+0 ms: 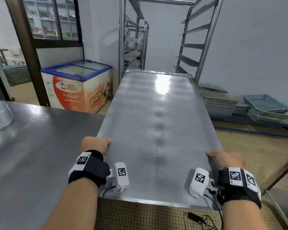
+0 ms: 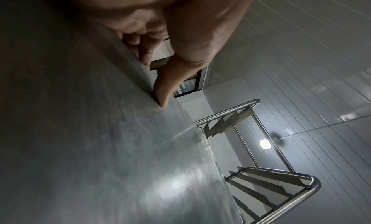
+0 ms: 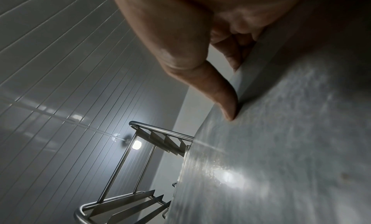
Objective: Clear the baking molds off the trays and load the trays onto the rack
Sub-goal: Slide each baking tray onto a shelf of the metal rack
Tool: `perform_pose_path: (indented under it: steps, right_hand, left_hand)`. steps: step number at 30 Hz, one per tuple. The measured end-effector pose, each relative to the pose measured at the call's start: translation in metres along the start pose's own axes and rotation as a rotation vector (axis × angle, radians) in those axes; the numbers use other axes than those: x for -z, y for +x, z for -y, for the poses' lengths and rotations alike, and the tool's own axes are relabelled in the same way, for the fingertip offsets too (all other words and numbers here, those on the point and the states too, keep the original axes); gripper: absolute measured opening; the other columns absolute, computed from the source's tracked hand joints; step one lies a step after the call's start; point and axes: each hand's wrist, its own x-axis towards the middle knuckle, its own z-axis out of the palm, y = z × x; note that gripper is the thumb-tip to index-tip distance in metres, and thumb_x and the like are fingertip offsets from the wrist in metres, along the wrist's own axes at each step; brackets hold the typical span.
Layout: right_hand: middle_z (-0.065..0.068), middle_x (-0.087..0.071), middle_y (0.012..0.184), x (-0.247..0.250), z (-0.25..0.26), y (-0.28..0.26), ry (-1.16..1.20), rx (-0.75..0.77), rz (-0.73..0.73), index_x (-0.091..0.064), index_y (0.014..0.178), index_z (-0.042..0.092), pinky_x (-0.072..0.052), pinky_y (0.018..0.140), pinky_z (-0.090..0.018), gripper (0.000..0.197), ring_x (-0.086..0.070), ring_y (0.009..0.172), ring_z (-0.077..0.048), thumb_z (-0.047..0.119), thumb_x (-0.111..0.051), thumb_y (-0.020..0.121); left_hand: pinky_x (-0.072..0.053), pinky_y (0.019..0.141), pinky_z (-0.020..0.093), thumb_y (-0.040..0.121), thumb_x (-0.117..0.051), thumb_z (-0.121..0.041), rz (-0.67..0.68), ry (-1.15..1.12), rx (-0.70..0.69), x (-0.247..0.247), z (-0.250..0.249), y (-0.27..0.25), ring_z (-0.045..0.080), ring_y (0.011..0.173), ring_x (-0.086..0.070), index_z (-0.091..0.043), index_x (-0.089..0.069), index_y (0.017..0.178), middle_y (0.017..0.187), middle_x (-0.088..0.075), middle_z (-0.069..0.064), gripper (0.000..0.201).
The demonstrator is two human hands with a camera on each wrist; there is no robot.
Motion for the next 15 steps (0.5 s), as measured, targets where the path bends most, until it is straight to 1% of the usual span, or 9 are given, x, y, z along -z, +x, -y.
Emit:
perform_pose_path:
  steps: [2,5,7,9,10,12,13,14,15]
  right_hand:
    - [-0.024,-0.066,0.100,-0.009,0.005,0.011,0.001,0.001,0.010,-0.062,0.104,-0.010,-0.054,0.087,-0.045,0.048,-0.066,0.090,-0.039,0.009,-0.086,0.067]
    - [-0.024,-0.066,0.105,-0.026,0.012,0.035,-0.022,-0.005,0.029,-0.061,0.109,-0.012,-0.052,0.085,-0.040,0.050,-0.064,0.091,-0.036,0.007,-0.085,0.069]
    - [-0.023,-0.065,0.109,-0.037,0.021,0.050,-0.046,-0.019,0.048,-0.060,0.112,-0.012,-0.049,0.082,-0.038,0.053,-0.063,0.093,-0.036,0.009,-0.085,0.070]
    - [-0.024,-0.065,0.113,-0.046,0.032,0.066,-0.075,-0.015,0.064,-0.059,0.114,-0.012,-0.047,0.077,-0.036,0.054,-0.060,0.089,-0.035,0.011,-0.085,0.072]
    - [-0.025,-0.065,0.113,-0.051,0.038,0.075,-0.088,0.000,0.072,-0.059,0.114,-0.012,-0.045,0.073,-0.035,0.053,-0.058,0.085,-0.034,0.012,-0.084,0.074]
    - [-0.024,-0.064,0.114,-0.059,0.050,0.093,-0.129,0.023,0.085,-0.059,0.116,-0.013,-0.042,0.066,-0.033,0.054,-0.057,0.085,-0.034,0.016,-0.083,0.077]
    - [-0.023,-0.064,0.116,-0.064,0.056,0.101,-0.155,0.039,0.084,-0.059,0.117,-0.012,-0.040,0.068,-0.032,0.055,-0.058,0.088,-0.035,0.018,-0.082,0.077]
    - [-0.023,-0.064,0.118,-0.069,0.062,0.108,-0.172,0.046,0.083,-0.060,0.118,-0.011,-0.039,0.071,-0.032,0.055,-0.060,0.093,-0.035,0.019,-0.082,0.078]
    - [-0.022,-0.064,0.119,-0.074,0.069,0.115,-0.185,0.048,0.087,-0.060,0.119,-0.010,-0.038,0.072,-0.031,0.054,-0.061,0.096,-0.035,0.019,-0.081,0.078]
  left_hand:
    - [-0.059,0.078,0.051,0.061,-0.086,-0.013,-0.003,0.004,0.012,-0.014,-0.004,0.014,0.033,0.073,-0.070,-0.002,-0.068,0.073,0.078,-0.071,0.014,0.025]
    - [-0.059,0.079,0.051,0.060,-0.086,-0.014,0.003,0.042,0.011,-0.033,-0.011,0.037,0.035,0.075,-0.069,0.001,-0.068,0.079,0.081,-0.071,0.016,0.031]
    - [-0.059,0.080,0.052,0.055,-0.085,-0.019,0.010,0.071,0.017,-0.045,-0.016,0.055,0.036,0.076,-0.070,0.001,-0.066,0.078,0.083,-0.071,0.017,0.036]
    - [-0.058,0.081,0.052,0.055,-0.084,-0.021,0.015,0.103,0.009,-0.059,-0.025,0.071,0.038,0.079,-0.069,-0.001,-0.062,0.075,0.086,-0.070,0.019,0.036]
    - [-0.057,0.083,0.052,0.057,-0.084,-0.022,0.015,0.106,-0.005,-0.066,-0.029,0.078,0.038,0.082,-0.069,0.000,-0.059,0.075,0.089,-0.070,0.020,0.037]
    - [-0.055,0.088,0.050,0.059,-0.084,-0.024,0.021,0.139,-0.019,-0.079,-0.044,0.082,0.038,0.089,-0.067,0.004,-0.058,0.086,0.099,-0.068,0.020,0.046]
    - [-0.054,0.090,0.047,0.064,-0.083,-0.024,0.029,0.161,-0.031,-0.085,-0.050,0.089,0.036,0.092,-0.066,0.004,-0.057,0.092,0.102,-0.066,0.018,0.049]
    - [-0.052,0.091,0.042,0.071,-0.081,-0.022,0.037,0.190,-0.042,-0.091,-0.056,0.094,0.034,0.093,-0.064,0.003,-0.055,0.095,0.103,-0.064,0.017,0.044]
    - [-0.051,0.089,0.039,0.078,-0.077,-0.018,0.032,0.230,-0.064,-0.098,-0.062,0.101,0.034,0.093,-0.062,0.002,-0.055,0.096,0.103,-0.062,0.018,0.035]
